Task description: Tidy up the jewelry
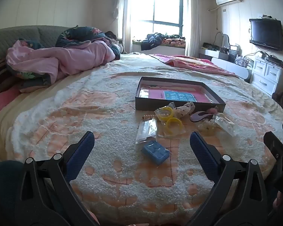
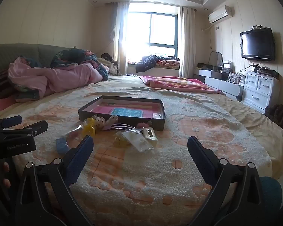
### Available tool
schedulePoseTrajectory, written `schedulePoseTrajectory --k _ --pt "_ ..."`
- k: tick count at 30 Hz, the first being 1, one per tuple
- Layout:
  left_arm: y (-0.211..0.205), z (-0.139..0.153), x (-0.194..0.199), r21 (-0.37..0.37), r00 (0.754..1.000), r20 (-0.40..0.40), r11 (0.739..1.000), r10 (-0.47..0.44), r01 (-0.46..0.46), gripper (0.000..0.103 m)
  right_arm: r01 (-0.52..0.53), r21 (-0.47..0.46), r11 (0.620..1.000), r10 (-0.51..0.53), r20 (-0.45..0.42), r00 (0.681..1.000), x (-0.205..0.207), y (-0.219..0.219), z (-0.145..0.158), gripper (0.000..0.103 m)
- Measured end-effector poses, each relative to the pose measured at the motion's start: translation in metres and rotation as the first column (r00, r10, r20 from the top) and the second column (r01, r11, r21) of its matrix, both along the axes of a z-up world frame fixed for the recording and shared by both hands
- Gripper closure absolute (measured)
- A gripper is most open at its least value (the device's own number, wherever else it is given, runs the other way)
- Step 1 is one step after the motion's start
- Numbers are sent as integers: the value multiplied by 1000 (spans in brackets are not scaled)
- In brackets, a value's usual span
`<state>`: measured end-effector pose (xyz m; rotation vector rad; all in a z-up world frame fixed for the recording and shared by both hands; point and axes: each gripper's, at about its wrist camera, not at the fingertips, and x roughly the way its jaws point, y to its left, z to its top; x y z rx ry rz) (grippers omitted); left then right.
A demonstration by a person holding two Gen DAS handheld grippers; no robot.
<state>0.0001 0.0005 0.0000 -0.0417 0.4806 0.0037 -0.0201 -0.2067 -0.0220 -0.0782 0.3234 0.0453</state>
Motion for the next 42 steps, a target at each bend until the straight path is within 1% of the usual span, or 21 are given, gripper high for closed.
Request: schedulePoseTrajectory --k 30,42 --pt "-3 -1 0 12 1000 2 1000 1 -1 10 3 5 1000 -3 10 1000 0 -2 2 6" --pt "-3 -1 0 14 1000 4 1000 0 0 10 1 1 1000 -1 24 1000 -2 3 5 6"
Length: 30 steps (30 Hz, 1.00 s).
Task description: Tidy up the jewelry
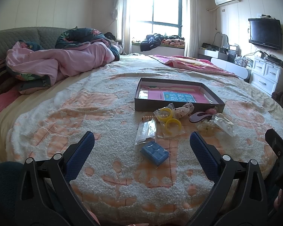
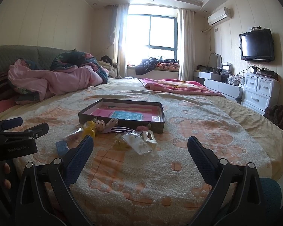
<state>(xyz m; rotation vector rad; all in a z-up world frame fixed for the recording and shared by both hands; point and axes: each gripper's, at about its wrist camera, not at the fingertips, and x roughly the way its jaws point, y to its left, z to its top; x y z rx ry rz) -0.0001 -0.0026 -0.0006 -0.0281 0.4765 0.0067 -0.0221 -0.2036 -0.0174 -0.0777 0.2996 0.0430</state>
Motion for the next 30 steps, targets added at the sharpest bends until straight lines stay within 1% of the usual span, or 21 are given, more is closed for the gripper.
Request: schedulePoseTrajectory --k 21,30 --pt "3 4 2 1 1000 4 1000 2 -2 10 3 7 1000 -3 -3 1000 1 0 -3 6" --pt "8 5 4 -9 1000 -6 1000 6 -6 10 -24 9 1000 24 -31 999 7 0 -5 6"
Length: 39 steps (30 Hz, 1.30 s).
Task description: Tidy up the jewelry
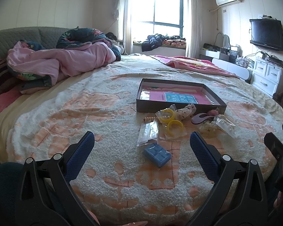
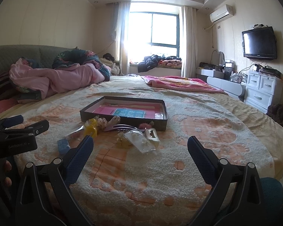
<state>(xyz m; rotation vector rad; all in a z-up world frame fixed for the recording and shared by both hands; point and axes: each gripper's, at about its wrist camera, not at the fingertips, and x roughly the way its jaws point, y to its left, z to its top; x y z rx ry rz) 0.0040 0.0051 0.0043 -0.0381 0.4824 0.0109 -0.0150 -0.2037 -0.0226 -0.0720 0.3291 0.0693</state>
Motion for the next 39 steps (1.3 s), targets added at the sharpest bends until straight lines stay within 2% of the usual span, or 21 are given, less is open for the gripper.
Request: schedulePoseTrajectory --k 8,17,29,31,33,39 --pt "15 -5 8 -31 999 -42 999 21 -22 10 -77 -5 997 77 -51 996 12 9 -4 6" --pt "41 -11 24 -76 993 -93 994 69 -76 10 -176 -14 984 173 -130 976 35 26 -10 6" --pt "44 -19 58 -103 982 -189 994 11 -30 10 -179 -17 984 171 -225 959 84 17 -17 8" --pt "43 -22 67 -103 976 -218 994 4 -27 10 -176 -20 984 165 -250 954 94 14 -19 23" --pt "42 -25 76 -102 969 -249 995 -6 -20 10 -173 -30 985 159 -266 951 102 12 -22 25" --pt "32 -40 103 -116 934 -350 993 -76 37 11 -185 -67 980 156 -311 938 124 8 -32 42"
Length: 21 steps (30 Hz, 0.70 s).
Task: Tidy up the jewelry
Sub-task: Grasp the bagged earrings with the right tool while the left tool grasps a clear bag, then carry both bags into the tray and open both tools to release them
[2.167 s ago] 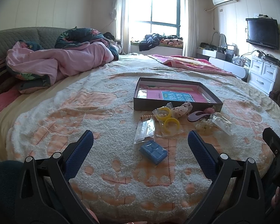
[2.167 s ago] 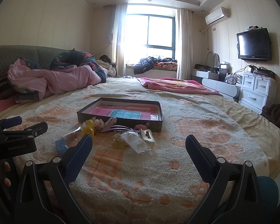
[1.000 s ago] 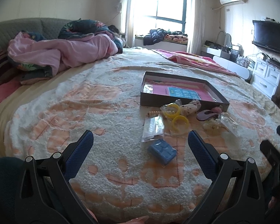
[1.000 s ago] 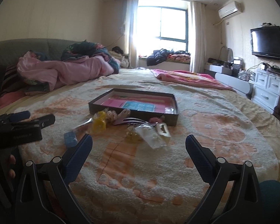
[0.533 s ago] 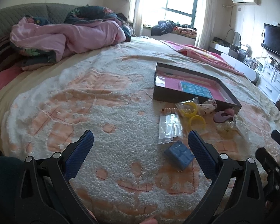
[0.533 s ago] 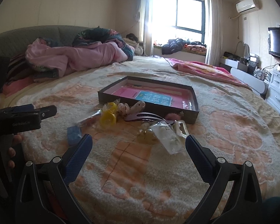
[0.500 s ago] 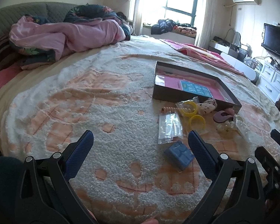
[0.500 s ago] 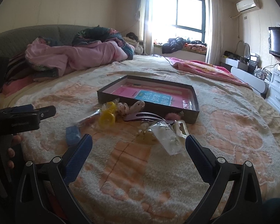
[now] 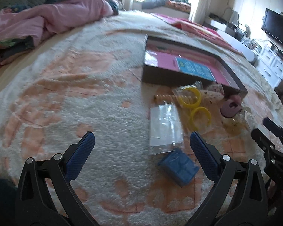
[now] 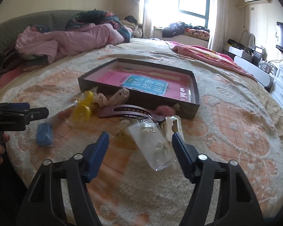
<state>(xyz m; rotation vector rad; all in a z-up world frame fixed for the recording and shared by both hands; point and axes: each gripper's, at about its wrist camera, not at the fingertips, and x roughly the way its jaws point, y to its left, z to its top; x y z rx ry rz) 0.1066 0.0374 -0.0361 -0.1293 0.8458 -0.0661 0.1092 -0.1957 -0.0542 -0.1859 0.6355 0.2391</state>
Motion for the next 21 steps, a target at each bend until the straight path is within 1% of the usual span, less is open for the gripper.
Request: schedulePoseTrajectory --k 2,4,5,7,9,11,12,13,14,15,16,18,20,21 --pt "-4 -4 6 9 1000 -20 1000 -17 17 15 -8 -23 1000 8 -5 1000 7 2 -2 49" --pt "-9 -8 10 9 998 -38 999 -41 41 23 -13 -48 999 13 -14 1000 15 3 -5 56" --pt "-10 -9 11 9 998 -46 999 -47 47 25 -14 -59 998 13 -16 1000 18 3 -7 57" --pt "-13 -12 14 9 996 -60 998 -60 61 33 -18 -82 997 17 -7 1000 23 5 -9 61" --pt "-13 -13 17 10 996 -64 998 -60 61 36 -23 -94 995 24 6 1000 26 6 -9 64" --pt "-13 -14 21 6 995 -71 998 -69 70 42 -28 -95 995 29 10 1000 27 5 -9 68" --pt "-13 -14 23 6 995 -73 997 -70 71 47 -27 -95 995 29 10 1000 27 5 -10 69" --pt "-13 -15 24 -8 994 -79 997 -80 80 56 -27 -91 995 27 7 1000 27 3 -10 71" --pt "-14 -15 26 -24 992 -82 996 -93 91 61 -28 -85 996 28 4 1000 26 3 -9 71" --pt "-14 -16 27 -37 991 -85 994 -103 100 69 -25 -76 997 25 3 1000 26 0 -9 71" --pt "-16 -17 28 -28 990 -89 994 -108 106 72 -23 -68 997 24 2 1000 25 -2 -8 71" --pt "-17 -16 27 -12 990 -85 993 -114 114 72 -16 -47 999 16 -1 1000 24 -7 -6 71" --pt "-15 -14 25 -36 989 -76 992 -124 122 73 -12 -18 1000 12 -3 1000 21 -12 -3 71" --pt "-13 -13 24 -36 990 -72 992 -122 119 73 -11 -5 1000 11 -4 1000 20 -15 -2 71"
